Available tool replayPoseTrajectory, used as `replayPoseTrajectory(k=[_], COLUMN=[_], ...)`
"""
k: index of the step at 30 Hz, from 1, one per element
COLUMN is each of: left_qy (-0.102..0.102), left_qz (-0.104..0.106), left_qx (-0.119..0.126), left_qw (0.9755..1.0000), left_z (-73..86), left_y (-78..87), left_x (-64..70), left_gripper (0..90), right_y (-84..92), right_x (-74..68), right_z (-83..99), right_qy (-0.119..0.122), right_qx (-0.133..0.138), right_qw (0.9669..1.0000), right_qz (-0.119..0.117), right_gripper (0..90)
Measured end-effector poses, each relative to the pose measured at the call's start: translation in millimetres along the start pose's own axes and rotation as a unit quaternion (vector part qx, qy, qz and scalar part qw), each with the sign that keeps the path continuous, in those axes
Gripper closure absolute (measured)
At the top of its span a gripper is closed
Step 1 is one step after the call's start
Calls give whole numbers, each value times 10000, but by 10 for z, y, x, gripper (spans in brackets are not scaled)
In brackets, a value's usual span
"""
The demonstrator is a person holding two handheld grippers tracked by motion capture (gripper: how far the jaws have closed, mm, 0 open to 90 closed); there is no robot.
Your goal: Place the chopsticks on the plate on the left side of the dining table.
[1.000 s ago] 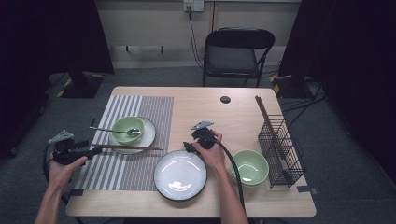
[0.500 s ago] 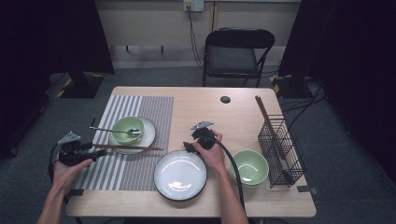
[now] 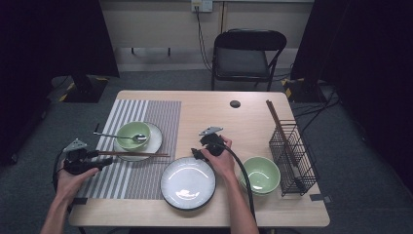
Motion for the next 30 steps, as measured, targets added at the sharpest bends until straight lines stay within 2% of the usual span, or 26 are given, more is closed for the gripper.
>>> replayPoseTrajectory(k=[19, 26, 30], left_qy=[-41, -96, -54], left_qz=[130, 99, 99], left_qx=[-2, -2, 20], left_qw=[9999, 9999, 9999], left_z=[-5, -12, -13], left_y=[-36, -28, -30], left_x=[55, 45, 49], left_gripper=[234, 242, 242], right_y=[0, 0, 0], right_x=[-1, 0, 0], right_z=[0, 0, 0], right_qy=[-5, -1, -3], right_qx=[-3, 0, 0], right_qw=[10000, 10000, 10000], right_qz=[1, 1, 1], right_gripper=[182, 183, 183])
Point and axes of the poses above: each handheld gripper's, and its own axes: y roughly backward along the jaws, z roughly out of its underside, x roughly to its right, the point moved 1 cm from there along -y, roughly forward along the jaws, and after that the axes turned 15 degrees about x, right-handed, at the moved point
